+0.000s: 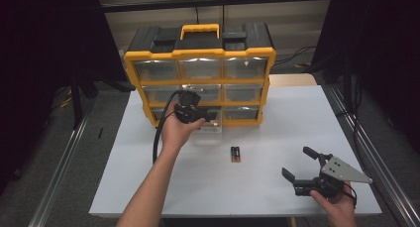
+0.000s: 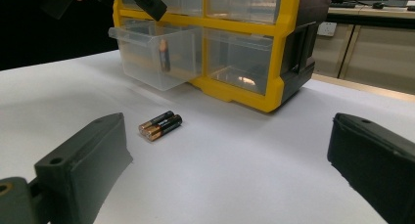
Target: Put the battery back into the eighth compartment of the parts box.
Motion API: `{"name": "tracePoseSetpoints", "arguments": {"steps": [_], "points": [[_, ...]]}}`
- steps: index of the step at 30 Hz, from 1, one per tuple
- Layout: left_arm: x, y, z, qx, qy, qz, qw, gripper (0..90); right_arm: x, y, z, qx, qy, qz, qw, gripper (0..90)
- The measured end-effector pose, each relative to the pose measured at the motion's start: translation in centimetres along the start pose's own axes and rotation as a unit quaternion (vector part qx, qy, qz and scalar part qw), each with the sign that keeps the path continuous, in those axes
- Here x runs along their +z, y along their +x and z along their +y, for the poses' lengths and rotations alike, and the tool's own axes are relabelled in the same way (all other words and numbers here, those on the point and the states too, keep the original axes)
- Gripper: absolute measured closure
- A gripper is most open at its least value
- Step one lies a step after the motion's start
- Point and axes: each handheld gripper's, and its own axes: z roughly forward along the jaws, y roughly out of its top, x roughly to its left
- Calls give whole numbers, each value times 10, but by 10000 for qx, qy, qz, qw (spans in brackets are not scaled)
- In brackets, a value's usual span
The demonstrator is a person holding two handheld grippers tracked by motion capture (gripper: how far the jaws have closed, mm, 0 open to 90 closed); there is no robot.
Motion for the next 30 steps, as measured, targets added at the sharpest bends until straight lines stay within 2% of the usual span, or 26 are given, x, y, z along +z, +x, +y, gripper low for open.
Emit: {"name": "tracePoseSetpoints", "arguments": {"steps": [2, 3, 6, 8, 10, 12, 15, 20, 22, 25, 29, 30], "points": [[-1, -2, -1, -85, -41, -47, 9999, 492, 0, 0, 0, 2, -1, -2, 10000, 10], [-3, -2, 0, 29, 59, -79, 9999, 473, 0, 0, 0, -1, -1, -2, 10000, 10], [-5, -4, -2, 118, -39, -212, 9997, 420, 1, 0, 0, -21, -10, 4, 10000, 10], [-6, -8, -2, 37, -162, -259, 9995, 367, 1, 0, 0, -28, -11, 8, 10000, 10], [-9, -10, -3, 46, -172, -314, 9993, 321, 1, 0, 0, -18, -5, 7, 10000, 10], [-10, -12, -4, 138, -184, -379, 9990, 294, 1, 0, 0, -27, -7, 5, 10000, 11], [-11, -17, -6, 175, -250, -455, 9985, 254, 1, 0, 0, -40, -12, 8, 10000, 10], [-13, -23, -8, 309, -272, -535, 9977, 221, 1, 0, 0, -35, -14, 22, 10000, 10], [-15, -26, -9, 357, -212, -566, 9975, 207, 1, 0, 0, -43, -10, 5, 10000, 10], [-14, -29, -10, 388, -227, -639, 9969, 202, 1, 0, 0, -31, -17, 22, 10000, 10], [-14, -32, -14, 484, -118, -668, 9965, 197, 1, 0, 0, -43, -8, 6, 10000, 11], [-12, -33, -15, 484, -165, -705, 9962, 197, 1, 0, 0, -43, -8, 6, 10000, 11]]}}
